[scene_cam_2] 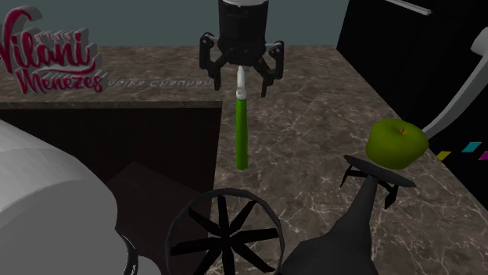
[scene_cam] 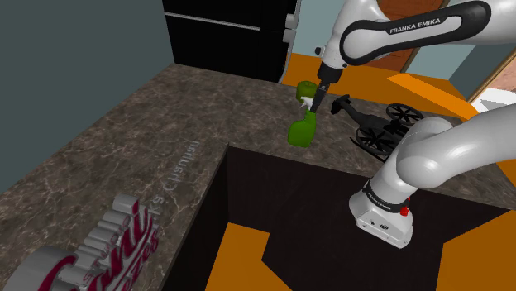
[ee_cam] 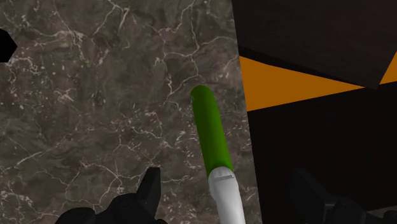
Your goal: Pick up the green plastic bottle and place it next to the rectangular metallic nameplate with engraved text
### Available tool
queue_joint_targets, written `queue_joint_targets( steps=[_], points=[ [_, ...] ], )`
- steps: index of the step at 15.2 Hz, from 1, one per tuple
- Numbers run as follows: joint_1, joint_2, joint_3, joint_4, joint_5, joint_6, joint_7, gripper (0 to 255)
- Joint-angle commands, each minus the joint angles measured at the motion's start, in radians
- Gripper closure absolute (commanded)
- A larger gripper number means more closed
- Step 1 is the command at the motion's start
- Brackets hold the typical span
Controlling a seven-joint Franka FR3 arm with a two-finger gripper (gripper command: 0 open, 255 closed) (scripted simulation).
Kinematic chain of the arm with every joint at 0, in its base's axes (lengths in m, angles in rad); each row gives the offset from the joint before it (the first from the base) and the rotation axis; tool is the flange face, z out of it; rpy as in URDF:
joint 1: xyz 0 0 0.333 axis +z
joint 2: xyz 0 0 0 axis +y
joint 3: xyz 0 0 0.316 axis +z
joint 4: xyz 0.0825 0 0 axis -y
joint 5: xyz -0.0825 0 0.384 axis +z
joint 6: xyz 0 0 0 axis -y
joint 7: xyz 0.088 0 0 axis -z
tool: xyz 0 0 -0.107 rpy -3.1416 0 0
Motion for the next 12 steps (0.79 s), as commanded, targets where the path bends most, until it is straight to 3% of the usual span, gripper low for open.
queue_joint_targets(
  steps=[1, 4, 5, 12],
  points=[
    [0.0, 0.0, 0.0, -0.001, 0.0, 0.001, 0.0, 0],
    [0.0, 0.0, 0.0, -0.001, 0.0, 0.001, 0.0, 0],
    [0.0, 0.0, 0.0, -0.001, 0.0, 0.001, 0.0, 255],
    [0.0, 0.0, 0.0, 0.0, 0.0, 0.001, 0.0, 255]
  ],
)
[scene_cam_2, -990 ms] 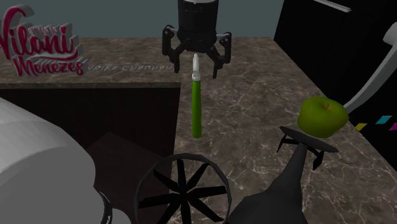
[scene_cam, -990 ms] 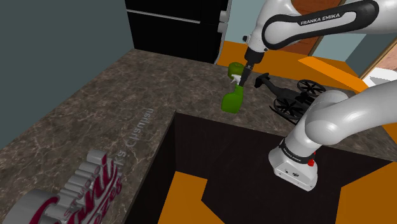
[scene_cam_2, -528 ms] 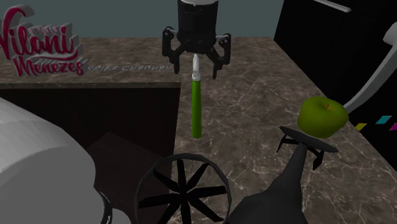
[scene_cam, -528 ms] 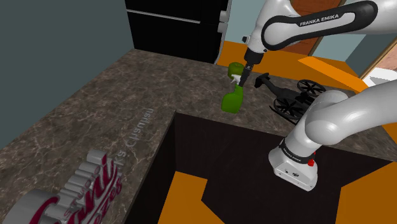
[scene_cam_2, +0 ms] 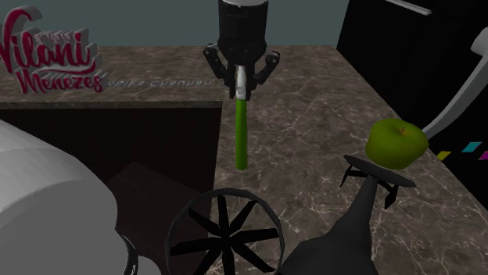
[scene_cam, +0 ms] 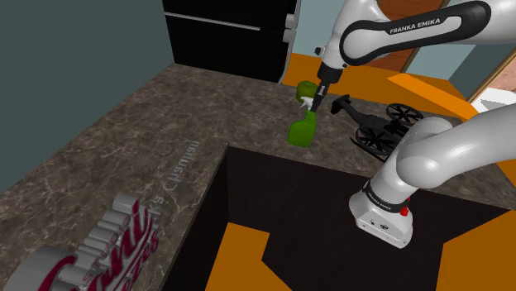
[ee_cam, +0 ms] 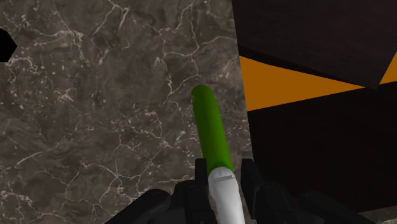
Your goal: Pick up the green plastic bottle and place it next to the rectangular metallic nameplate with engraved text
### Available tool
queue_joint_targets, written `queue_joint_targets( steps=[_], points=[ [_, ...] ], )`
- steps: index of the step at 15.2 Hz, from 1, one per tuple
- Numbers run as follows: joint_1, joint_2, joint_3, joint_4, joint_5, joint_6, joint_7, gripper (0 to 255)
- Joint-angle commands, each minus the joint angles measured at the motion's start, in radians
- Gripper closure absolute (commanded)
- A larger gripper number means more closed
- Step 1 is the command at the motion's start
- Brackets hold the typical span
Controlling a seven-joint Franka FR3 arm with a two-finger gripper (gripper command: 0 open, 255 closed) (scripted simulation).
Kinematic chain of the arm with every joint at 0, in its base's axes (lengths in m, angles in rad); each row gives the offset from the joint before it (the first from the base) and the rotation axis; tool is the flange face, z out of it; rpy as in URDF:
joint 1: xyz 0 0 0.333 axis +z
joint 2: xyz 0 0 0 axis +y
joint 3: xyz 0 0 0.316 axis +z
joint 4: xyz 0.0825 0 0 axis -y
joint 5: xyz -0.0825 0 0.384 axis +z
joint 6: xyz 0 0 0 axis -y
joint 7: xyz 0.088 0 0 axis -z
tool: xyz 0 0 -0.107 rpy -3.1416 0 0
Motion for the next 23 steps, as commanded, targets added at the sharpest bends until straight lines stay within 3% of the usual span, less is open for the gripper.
queue_joint_targets(
  steps=[1, 23],
  points=[
    [0.0, 0.0, 0.0, 0.0, 0.0, 0.0, 0.0, 255],
    [0.007, -0.056, 0.031, 0.247, 0.015, -0.303, 0.019, 255]
  ],
)
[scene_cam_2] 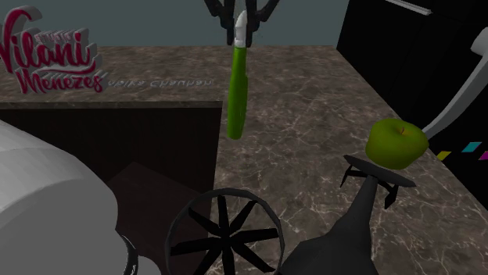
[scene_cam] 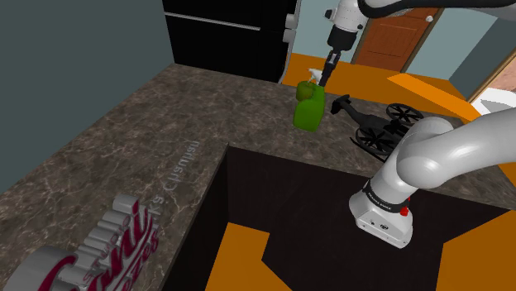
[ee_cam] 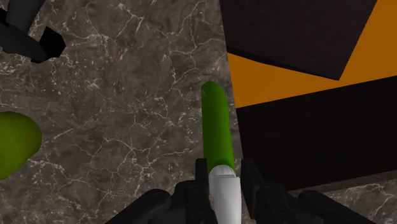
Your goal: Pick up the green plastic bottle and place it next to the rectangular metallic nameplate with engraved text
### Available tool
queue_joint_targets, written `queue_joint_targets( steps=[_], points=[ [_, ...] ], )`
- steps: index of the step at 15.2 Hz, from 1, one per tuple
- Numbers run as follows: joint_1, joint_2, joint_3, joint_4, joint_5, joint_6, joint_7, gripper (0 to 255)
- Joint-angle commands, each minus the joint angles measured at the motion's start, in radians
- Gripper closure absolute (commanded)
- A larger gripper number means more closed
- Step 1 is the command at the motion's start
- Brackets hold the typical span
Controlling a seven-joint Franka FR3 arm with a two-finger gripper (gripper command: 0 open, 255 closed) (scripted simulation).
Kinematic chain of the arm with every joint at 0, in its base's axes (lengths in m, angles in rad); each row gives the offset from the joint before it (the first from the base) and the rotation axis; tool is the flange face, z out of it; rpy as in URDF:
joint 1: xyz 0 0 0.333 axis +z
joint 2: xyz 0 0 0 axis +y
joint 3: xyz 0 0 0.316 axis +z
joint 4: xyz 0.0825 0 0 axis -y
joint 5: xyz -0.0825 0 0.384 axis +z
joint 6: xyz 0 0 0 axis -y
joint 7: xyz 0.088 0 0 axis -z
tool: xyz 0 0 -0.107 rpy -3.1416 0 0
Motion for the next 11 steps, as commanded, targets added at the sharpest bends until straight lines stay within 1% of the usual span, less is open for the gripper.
queue_joint_targets(
  steps=[1, 11],
  points=[
    [0.001, 0.0, 0.002, 0.025, 0.001, -0.025, 0.001, 255],
    [0.007, 0.015, 0.011, 0.17, 0.01, -0.154, 0.007, 255]
  ],
)
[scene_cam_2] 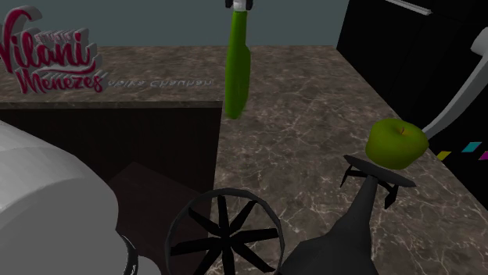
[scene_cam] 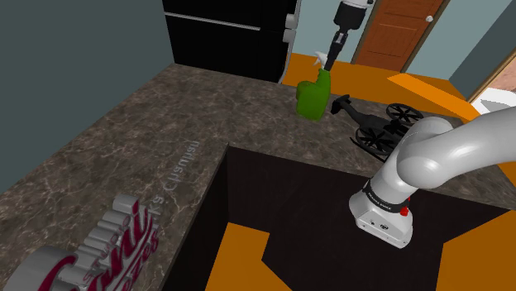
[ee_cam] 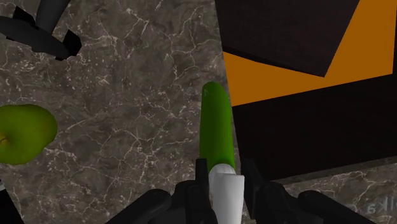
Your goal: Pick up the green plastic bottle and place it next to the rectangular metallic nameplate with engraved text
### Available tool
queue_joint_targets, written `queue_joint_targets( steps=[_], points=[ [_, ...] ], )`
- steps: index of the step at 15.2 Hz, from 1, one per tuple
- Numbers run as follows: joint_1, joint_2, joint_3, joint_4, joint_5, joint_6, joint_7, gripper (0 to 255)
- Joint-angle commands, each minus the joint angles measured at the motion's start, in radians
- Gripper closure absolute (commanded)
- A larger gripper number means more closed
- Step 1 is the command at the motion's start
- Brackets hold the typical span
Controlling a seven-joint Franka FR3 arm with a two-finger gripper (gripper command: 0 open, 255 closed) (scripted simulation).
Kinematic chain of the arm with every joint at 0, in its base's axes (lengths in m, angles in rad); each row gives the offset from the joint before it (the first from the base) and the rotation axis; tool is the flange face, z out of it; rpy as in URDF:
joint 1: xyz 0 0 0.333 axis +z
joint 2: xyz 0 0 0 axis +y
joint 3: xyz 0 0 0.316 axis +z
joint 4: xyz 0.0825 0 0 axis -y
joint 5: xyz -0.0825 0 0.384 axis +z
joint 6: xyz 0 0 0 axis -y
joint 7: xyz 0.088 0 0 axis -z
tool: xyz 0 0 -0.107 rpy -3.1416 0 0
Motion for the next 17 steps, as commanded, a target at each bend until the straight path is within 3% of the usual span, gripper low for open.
queue_joint_targets(
  steps=[1, 17],
  points=[
    [0.001, 0.005, 0.002, 0.032, 0.002, -0.028, 0.001, 255],
    [0.013, 0.074, 0.009, 0.302, 0.015, -0.228, 0.007, 255]
  ],
)
